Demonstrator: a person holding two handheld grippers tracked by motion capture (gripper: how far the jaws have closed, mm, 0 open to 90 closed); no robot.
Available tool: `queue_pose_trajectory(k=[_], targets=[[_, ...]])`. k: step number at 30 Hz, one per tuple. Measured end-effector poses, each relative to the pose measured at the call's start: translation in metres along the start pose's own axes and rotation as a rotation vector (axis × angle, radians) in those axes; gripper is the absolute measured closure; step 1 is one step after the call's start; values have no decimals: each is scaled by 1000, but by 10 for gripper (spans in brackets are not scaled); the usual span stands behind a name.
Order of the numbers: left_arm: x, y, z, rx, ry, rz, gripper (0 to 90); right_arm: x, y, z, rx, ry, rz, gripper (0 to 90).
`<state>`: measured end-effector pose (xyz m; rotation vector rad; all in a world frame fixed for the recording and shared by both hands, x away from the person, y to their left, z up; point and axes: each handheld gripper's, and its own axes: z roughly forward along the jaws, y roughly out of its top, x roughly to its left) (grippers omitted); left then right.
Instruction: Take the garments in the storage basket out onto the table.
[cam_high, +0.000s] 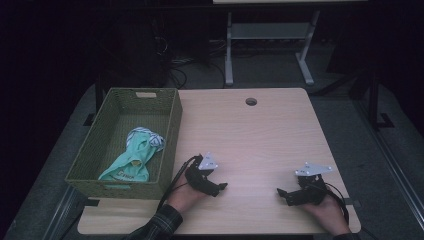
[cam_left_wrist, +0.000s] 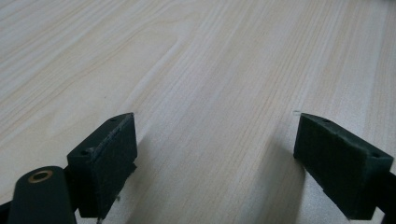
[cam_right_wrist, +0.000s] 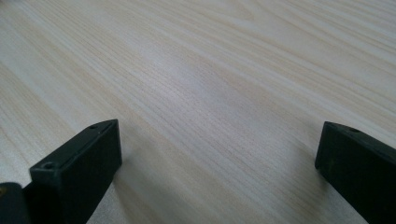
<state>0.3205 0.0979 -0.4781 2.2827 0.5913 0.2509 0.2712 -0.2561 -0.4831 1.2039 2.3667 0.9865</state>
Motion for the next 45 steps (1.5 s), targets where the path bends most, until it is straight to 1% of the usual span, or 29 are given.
queue_pose_trajectory(k=[3,4,6,8,13,15,16,17,21,26,28,29,32,33,37,42,44,45], targets=[[0,0,0,-1,6,-9,132,0,0,0,-1,0,0,0],[-1,1,0,2,14,-16,132,0,0,0,-1,0,0,0],[-2,3,0,26,17,-19,132,0,0,0,0,1,-1,0],[-1,3,-1,37,13,-12,132,0,0,0,0,2,-1,0],[1,3,-4,48,12,-22,132,0,1,1,-1,4,1,0],[2,2,-4,45,16,-23,132,0,1,1,-1,4,2,0],[3,2,-5,48,15,-29,132,0,1,1,-1,4,1,0],[4,2,-5,47,19,-43,132,0,1,1,-1,4,2,0],[6,2,-7,58,22,-43,132,-1,1,1,0,3,2,0],[7,3,-10,55,17,-46,133,-1,1,1,0,3,2,0],[6,5,-13,38,15,-48,133,-1,1,1,1,3,2,1],[6,5,-13,38,15,-48,133,-1,1,1,1,3,2,1],[7,4,-16,33,9,-55,133,-1,2,1,0,3,1,0],[6,5,-17,20,7,-61,133,-1,2,1,0,3,1,0],[7,5,-19,10,1,-74,133,-1,2,1,1,3,1,0],[8,6,-20,3,-5,-75,133,-1,2,2,-1,2,2,0],[9,6,-21,-8,-11,-88,133,-1,2,2,-1,2,0,0],[9,6,-21,-8,-11,-88,133,-1,2,2,-1,2,0,0]])
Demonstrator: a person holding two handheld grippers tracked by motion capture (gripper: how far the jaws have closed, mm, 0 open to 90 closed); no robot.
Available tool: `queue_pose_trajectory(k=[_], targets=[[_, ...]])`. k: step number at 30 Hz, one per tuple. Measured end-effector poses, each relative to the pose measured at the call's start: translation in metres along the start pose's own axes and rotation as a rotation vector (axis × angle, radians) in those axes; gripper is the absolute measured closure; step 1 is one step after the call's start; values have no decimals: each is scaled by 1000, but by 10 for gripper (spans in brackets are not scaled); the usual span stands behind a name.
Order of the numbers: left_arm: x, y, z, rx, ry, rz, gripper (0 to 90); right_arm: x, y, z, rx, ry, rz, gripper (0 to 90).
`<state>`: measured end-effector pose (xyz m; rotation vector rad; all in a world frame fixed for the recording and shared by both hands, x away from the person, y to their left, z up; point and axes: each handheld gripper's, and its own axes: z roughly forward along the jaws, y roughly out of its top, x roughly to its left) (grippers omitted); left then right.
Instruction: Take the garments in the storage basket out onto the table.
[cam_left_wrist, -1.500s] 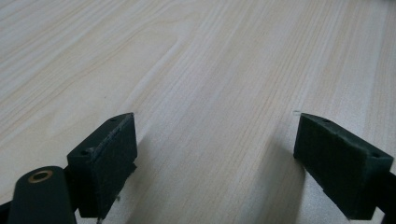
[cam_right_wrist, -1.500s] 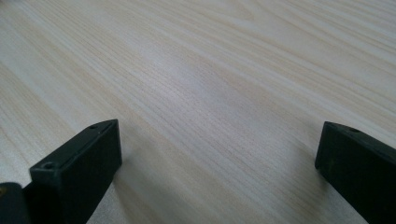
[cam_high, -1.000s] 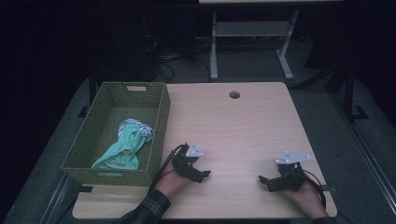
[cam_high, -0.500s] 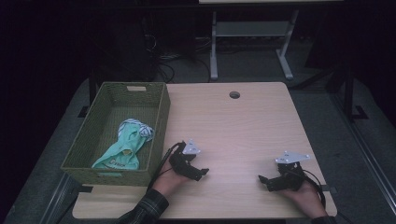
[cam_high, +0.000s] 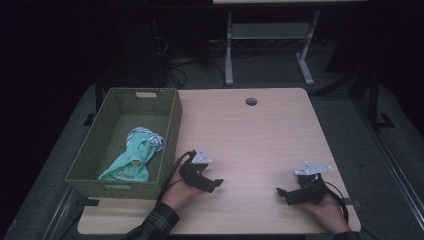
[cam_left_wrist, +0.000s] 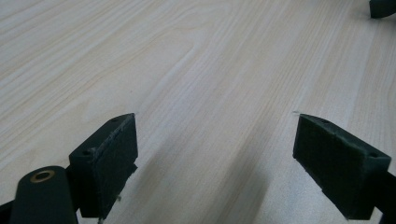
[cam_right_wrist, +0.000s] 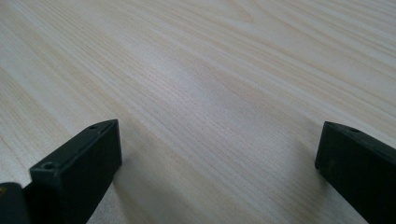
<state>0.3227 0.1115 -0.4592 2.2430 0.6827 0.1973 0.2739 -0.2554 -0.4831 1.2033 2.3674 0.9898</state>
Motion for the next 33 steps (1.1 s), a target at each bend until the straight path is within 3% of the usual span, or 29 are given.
queue_pose_trajectory(k=[13,33], targets=[[2,5,-8,-34,-15,-24,133,0,0,0,-2,0,2,0],[2,12,-14,-21,-2,-23,133,0,0,0,-2,-1,2,0]])
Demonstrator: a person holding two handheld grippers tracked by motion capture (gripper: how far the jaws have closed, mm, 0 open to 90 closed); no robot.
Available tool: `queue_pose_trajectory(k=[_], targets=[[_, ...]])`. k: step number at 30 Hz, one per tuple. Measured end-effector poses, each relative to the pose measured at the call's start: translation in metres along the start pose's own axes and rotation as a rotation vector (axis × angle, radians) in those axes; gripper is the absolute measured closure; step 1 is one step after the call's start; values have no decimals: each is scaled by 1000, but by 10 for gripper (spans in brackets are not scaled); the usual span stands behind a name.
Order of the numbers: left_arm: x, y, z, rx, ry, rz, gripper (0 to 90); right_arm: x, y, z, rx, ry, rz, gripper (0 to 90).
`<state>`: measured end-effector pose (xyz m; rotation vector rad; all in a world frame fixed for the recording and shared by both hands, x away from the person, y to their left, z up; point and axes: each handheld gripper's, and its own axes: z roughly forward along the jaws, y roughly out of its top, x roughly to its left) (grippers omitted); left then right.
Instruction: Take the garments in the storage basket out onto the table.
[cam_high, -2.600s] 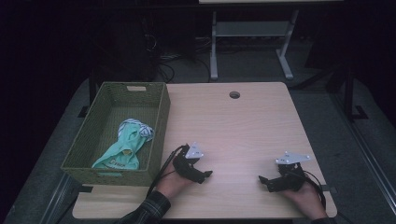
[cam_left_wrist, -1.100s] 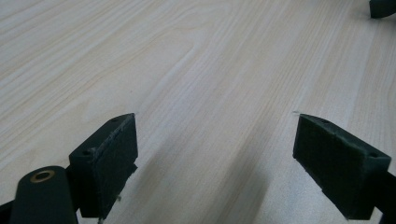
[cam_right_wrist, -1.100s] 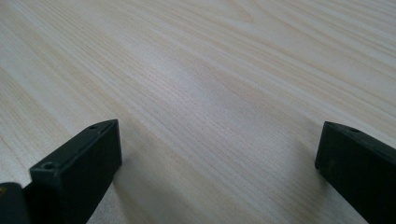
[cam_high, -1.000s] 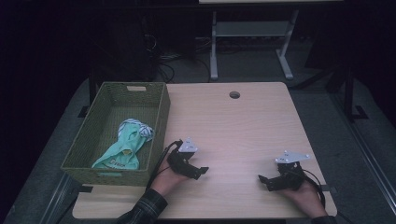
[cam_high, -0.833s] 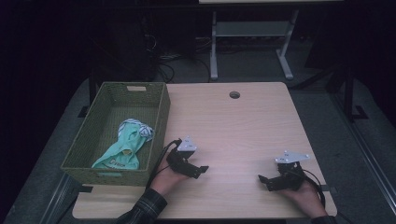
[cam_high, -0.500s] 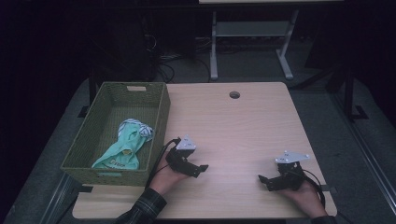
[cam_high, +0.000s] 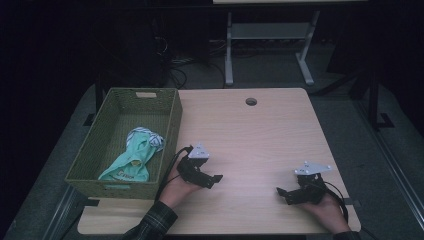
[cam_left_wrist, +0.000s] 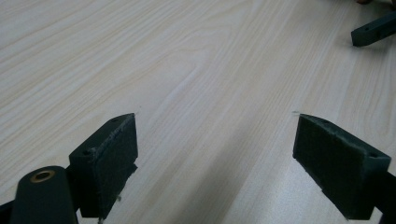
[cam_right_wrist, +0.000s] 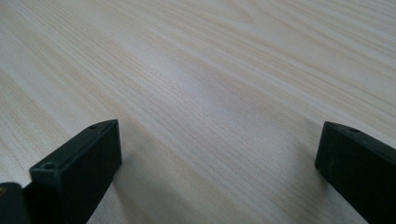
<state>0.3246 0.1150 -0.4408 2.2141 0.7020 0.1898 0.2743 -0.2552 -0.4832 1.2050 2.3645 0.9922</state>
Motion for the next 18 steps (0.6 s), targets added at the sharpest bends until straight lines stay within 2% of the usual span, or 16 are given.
queue_pose_trajectory(k=[7,8,11,17,18], targets=[[0,3,-2,-5,7,-1,133,0,0,0,0,0,0,0],[0,5,-4,-9,16,12,136,0,0,0,0,0,0,0],[-1,6,-5,-11,20,16,136,0,0,0,0,0,0,0],[-1,9,-8,-24,12,9,136,0,0,0,-1,0,0,0],[0,11,-11,-28,-7,-5,137,0,0,0,-1,1,0,0]])
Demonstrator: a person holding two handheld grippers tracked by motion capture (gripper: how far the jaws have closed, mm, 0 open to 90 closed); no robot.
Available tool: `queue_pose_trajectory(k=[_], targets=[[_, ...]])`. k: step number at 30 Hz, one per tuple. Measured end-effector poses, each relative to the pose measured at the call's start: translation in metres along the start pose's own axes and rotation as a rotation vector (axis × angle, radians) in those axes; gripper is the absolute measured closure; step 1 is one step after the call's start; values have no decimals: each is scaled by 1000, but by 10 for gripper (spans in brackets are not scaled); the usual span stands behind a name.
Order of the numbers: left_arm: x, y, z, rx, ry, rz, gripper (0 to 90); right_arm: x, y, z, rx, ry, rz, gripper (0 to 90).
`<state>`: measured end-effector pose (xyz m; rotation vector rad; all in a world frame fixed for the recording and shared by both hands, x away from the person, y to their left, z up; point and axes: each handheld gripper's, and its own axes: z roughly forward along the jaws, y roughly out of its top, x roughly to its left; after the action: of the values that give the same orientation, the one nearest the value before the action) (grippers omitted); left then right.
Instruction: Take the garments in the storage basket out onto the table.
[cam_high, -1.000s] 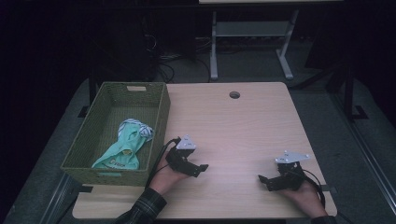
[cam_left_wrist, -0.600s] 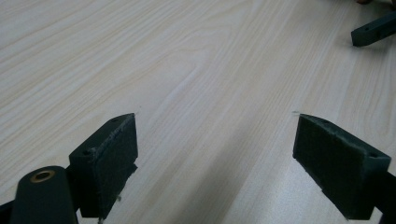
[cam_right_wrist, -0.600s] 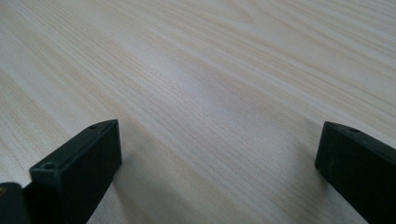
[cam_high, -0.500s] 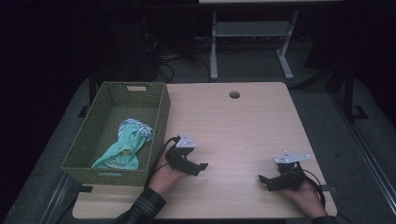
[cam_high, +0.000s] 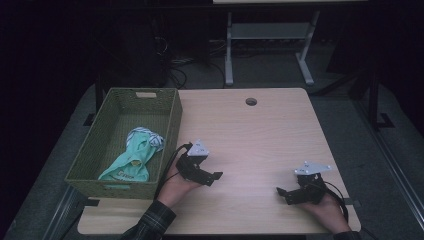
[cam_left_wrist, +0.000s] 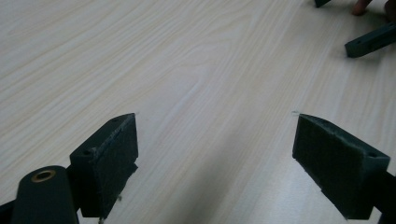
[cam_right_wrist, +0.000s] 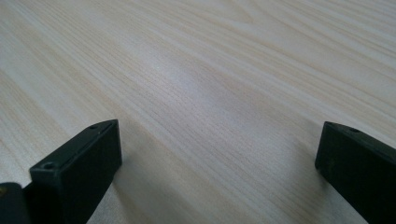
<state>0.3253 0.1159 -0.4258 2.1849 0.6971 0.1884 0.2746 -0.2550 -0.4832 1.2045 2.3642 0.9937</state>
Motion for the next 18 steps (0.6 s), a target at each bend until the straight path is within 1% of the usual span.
queue_pose_trajectory(k=[1,2,3,5,9,11,13,14,18], targets=[[0,0,0,0,0,0,140,0,0,0,0,0,0,0],[0,1,-2,-11,-1,-11,140,0,0,0,0,0,0,0],[1,2,-3,-10,5,-8,140,0,0,0,0,0,0,0],[2,3,-4,-10,4,-14,140,0,0,0,1,0,0,0],[2,5,-4,0,6,-5,140,0,0,0,0,0,0,0],[1,7,-6,-6,6,-5,140,0,0,0,0,0,0,0],[2,9,-7,-2,5,-2,140,0,0,0,0,0,0,0],[2,10,-8,-2,2,-12,140,0,0,0,1,0,0,0],[3,12,-9,-2,-5,-17,140,0,0,0,0,0,0,0]])
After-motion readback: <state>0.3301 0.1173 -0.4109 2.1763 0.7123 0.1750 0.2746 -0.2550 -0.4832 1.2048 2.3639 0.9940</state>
